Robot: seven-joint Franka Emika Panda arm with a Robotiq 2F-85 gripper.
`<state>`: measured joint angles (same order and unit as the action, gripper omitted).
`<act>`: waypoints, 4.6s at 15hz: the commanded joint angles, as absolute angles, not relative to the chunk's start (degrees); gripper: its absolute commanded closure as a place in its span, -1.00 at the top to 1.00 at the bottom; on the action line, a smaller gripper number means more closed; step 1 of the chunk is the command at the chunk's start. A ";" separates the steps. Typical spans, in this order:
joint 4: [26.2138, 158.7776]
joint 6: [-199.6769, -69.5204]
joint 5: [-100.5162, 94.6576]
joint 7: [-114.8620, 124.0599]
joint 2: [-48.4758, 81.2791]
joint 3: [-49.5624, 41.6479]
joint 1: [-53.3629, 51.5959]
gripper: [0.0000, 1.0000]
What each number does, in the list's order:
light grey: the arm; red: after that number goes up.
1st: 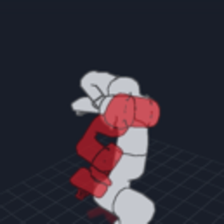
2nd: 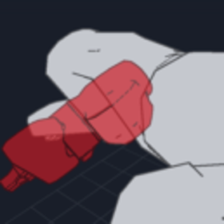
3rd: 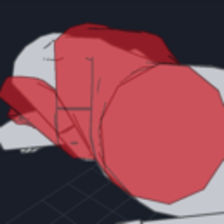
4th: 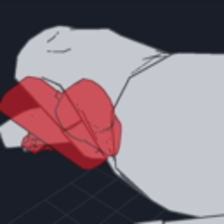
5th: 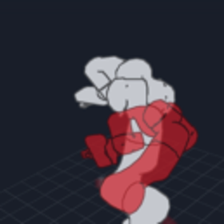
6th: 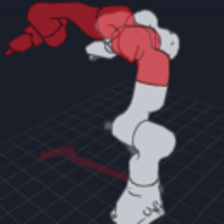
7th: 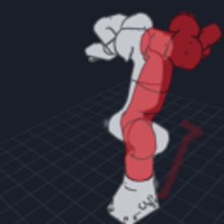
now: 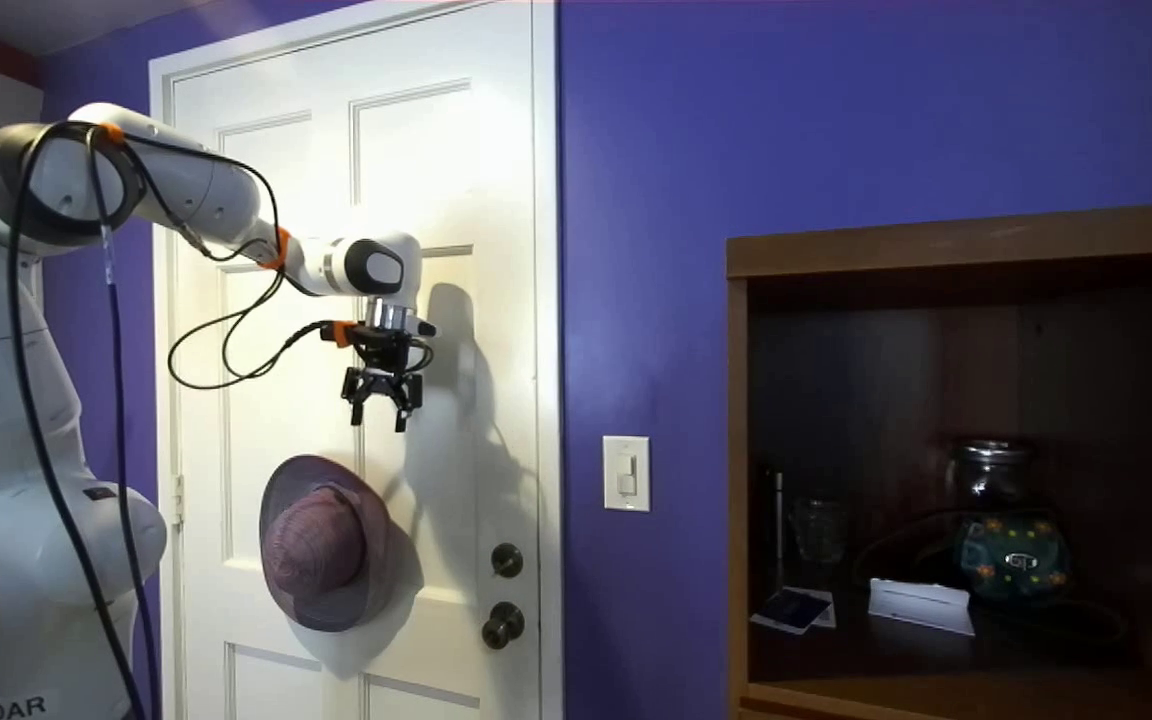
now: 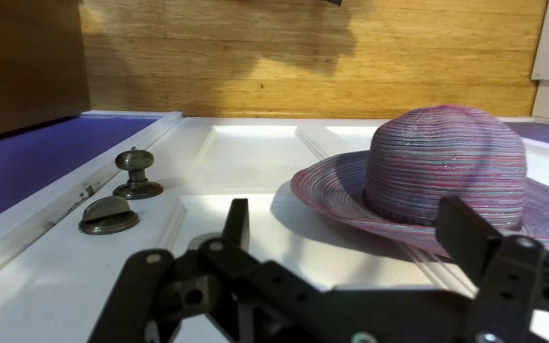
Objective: Move the hat from the hook on the door to the top of the shelf
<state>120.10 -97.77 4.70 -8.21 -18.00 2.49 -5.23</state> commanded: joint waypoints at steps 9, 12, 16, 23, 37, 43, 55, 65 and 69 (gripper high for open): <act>137.28 -123.96 11.32 -2.52 -20.74 8.30 -9.96 1.00; 138.20 -131.33 13.67 -3.01 -18.16 8.74 -11.65 1.00; 137.87 -130.54 12.59 -3.42 -17.60 8.72 -12.10 1.00; 136.23 -131.06 15.78 -3.13 -14.17 10.40 -14.53 1.00; 136.51 -137.71 17.15 -5.05 -8.88 12.21 -16.44 0.02; 136.15 -136.66 16.13 -4.49 -11.12 12.24 -16.17 -0.80; 134.78 -135.98 15.92 -5.80 -12.49 11.70 -15.98 -0.48; 136.42 -130.85 16.33 -4.65 -19.10 11.29 -16.13 0.72; 138.54 -127.51 14.94 -2.41 -22.39 11.48 -15.44 1.00</act>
<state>135.58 -129.73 15.53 -4.72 -18.68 11.57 -15.86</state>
